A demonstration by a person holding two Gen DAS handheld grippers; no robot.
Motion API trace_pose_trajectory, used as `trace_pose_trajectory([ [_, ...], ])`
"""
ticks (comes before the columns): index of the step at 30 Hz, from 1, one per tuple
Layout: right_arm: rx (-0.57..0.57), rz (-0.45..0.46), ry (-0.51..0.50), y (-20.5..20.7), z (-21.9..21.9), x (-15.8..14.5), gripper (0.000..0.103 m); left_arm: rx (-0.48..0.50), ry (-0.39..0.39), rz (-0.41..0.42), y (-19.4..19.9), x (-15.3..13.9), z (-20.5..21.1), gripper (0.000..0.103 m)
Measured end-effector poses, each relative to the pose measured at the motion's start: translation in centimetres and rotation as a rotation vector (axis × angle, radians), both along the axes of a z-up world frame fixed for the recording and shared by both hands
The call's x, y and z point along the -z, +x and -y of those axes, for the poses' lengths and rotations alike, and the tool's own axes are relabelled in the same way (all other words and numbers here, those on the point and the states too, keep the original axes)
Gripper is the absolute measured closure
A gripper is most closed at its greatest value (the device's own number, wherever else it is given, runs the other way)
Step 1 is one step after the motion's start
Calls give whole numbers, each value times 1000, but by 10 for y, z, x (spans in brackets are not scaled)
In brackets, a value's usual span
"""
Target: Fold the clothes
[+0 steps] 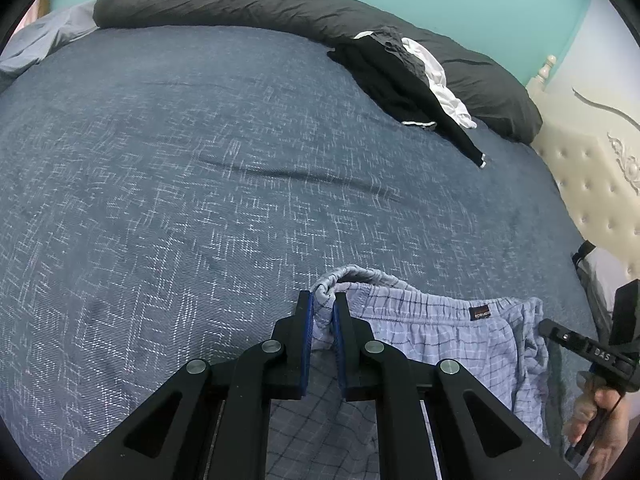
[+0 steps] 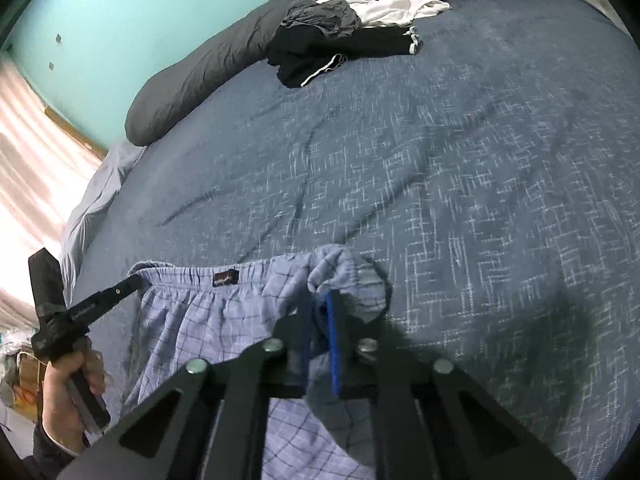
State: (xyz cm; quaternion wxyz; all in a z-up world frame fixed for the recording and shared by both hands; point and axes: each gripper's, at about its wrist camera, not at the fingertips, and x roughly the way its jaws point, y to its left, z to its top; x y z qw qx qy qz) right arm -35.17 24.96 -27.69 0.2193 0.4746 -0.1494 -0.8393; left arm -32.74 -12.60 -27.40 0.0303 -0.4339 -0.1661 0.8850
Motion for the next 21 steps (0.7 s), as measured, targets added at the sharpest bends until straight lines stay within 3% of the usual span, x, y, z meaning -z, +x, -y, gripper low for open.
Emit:
trace_pose_trajectory([
  [6,-162,-4,53,12,19,-14,99,-1,1,0,0,-1,-1,92],
  [11,-273,72,76,20,40,2,99,3,-2,-1,0,-2,-3,92],
  [15,-256,138,68,19,41,16,99,4,-4,-1,-1,-2,-4,92],
  [18,-241,136,32,20,35,12,98,4,-4,4,-2,-1,-5,92],
  [21,-222,141,-17,21,28,8,90,6,-5,6,-1,0,-6,92],
])
